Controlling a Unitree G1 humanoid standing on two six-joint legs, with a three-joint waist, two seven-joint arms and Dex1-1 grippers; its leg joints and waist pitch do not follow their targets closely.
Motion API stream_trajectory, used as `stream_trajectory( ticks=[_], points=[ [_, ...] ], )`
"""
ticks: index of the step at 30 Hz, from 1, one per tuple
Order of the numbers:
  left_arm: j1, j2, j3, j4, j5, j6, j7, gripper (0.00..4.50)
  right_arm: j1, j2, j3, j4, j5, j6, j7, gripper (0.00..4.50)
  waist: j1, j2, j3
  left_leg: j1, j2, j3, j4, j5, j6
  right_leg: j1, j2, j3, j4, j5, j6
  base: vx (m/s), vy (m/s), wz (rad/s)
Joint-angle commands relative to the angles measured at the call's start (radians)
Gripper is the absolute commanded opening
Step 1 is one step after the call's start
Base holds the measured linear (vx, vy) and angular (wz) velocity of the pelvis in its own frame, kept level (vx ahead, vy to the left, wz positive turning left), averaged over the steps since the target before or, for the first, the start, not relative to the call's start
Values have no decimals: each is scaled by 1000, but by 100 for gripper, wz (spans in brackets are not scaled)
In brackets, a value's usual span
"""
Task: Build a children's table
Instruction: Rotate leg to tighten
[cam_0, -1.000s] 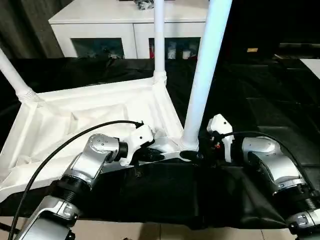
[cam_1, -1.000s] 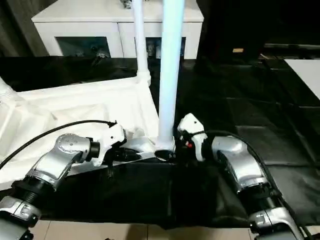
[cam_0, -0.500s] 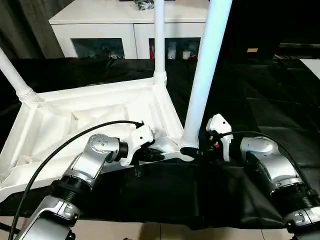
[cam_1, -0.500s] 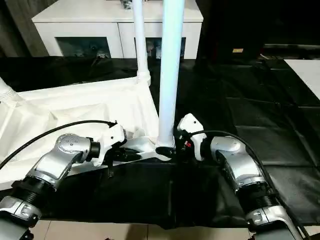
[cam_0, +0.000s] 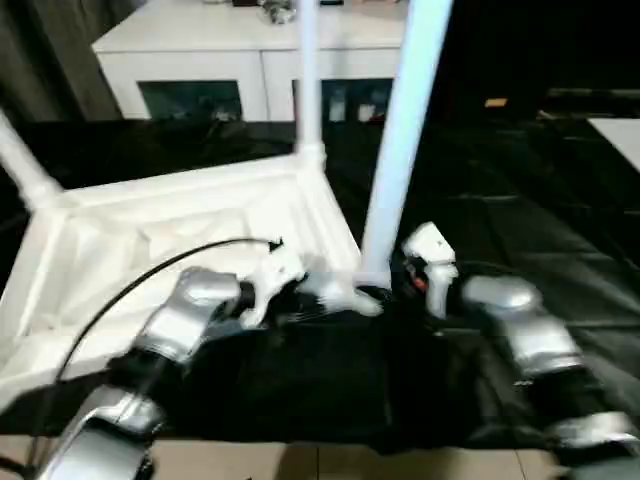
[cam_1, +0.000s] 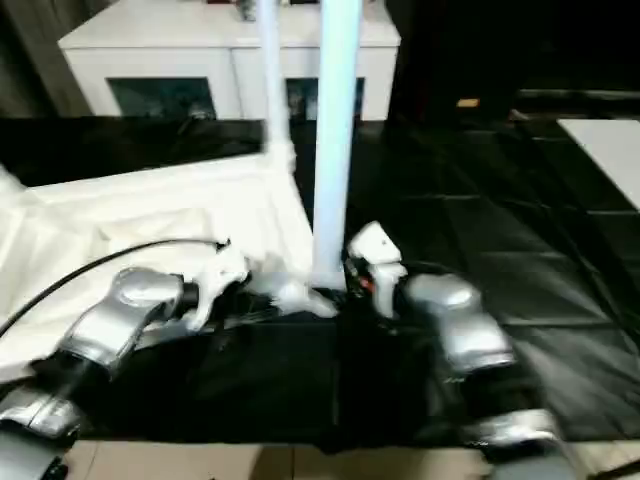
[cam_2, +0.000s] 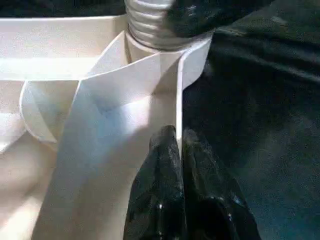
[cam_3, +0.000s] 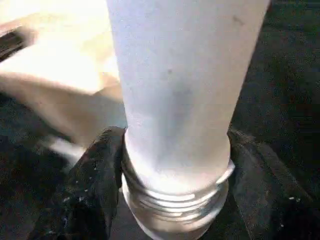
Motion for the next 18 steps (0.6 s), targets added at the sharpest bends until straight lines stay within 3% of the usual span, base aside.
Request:
stream_trajectory(
  ticks=[1, 2, 3, 4, 5, 6, 9, 10, 13, 15, 16, 17, 18],
  points=[
    [-18, -31, 27, 47, 7, 30, 104, 0, 5, 42, -48, 61, -4, 85, -157, 269, -1, -9, -58, 9, 48, -31, -80, -206, 15, 51, -75, 42, -82, -314, -195, 0, 0, 0],
    [-25, -43, 34, 57, 5, 37, 128, 0, 4, 55, -54, 70, -8, 86, -190, 269, -2, -10, -57, 11, 48, -30, -81, -214, 16, 49, -76, 43, -85, -322, -190, 0, 0, 0],
    [-56, -88, 54, 99, 7, 57, 221, 0, -1, 96, -63, 106, -37, 77, -309, 269, -7, 0, -52, 16, 49, -27, -82, -241, 7, 39, -76, 45, -92, -350, -190, 0, 0, 0],
    [-70, -106, 62, 119, 9, 63, 263, 0, -4, 111, -61, 124, -56, 66, -359, 269, -9, -6, -53, 20, 45, -30, -83, -264, -8, 43, -75, 43, -94, -384, -178, 0, 0, 0],
    [-84, -123, 66, 141, 15, 58, 304, 0, -10, 125, -49, 143, -83, 41, -407, 269, -7, 0, -55, 20, 43, -34, -83, -267, -11, 46, -76, 41, -92, -384, -176, 0, 0, 0],
    [-95, -134, 68, 160, 21, 51, 327, 0, -16, 137, -42, 155, -100, 28, -431, 269, -9, -2, -56, 21, 44, -33, -85, -267, -11, 44, -77, 41, -96, -373, -172, 0, 0, 0],
    [-113, -155, 68, 193, 33, 27, 360, 0, -42, 157, -36, 178, -120, 5, -467, 269, -7, -5, -57, 17, 43, -32, -85, -263, 12, 49, -79, 42, -95, -340, -177, 0, 0, 0],
    [-113, -157, 69, 195, 33, 23, 360, 0, -47, 164, -47, 179, -99, -1, -445, 269, -6, -4, -59, 15, 43, -32, -85, -255, 21, 51, -80, 42, -93, -329, -178, 0, 0, 0],
    [-96, -140, 56, 173, 29, -3, 311, 0, -35, 149, -48, 115, -68, -44, -346, 339, -4, -6, -58, 13, 45, -32, -85, -250, 37, 53, -81, 42, -92, -318, -179, 0, 0, 0],
    [-87, -126, 51, 163, 28, -13, 285, 0, -31, 135, -49, 91, -56, -49, -310, 341, 0, -9, -60, 9, 46, -31, -84, -229, 52, 55, -82, 43, -89, -293, -179, 0, 0, 0],
    [-80, -118, 49, 154, 27, -17, 268, 0, -31, 125, -47, 82, -46, -46, -281, 349, -7, -16, -61, -3, 44, -34, -84, -205, 58, 66, -84, 41, -83, -278, -180, 0, 0, 0],
    [-68, -104, 47, 138, 23, -18, 242, 0, -31, 105, -43, 68, -32, -41, -231, 361, -8, -13, -63, -8, 45, -38, -85, -193, 62, 70, -85, 38, -80, -273, -182, 0, 0, 0],
    [-68, -104, 47, 138, 23, -18, 242, 0, -31, 105, -43, 68, -32, -41, -231, 361, -9, -9, -64, -5, 49, -37, -81, -176, 70, 65, -87, 37, -81, -256, -188, 0, 0, 0]
  ],
)
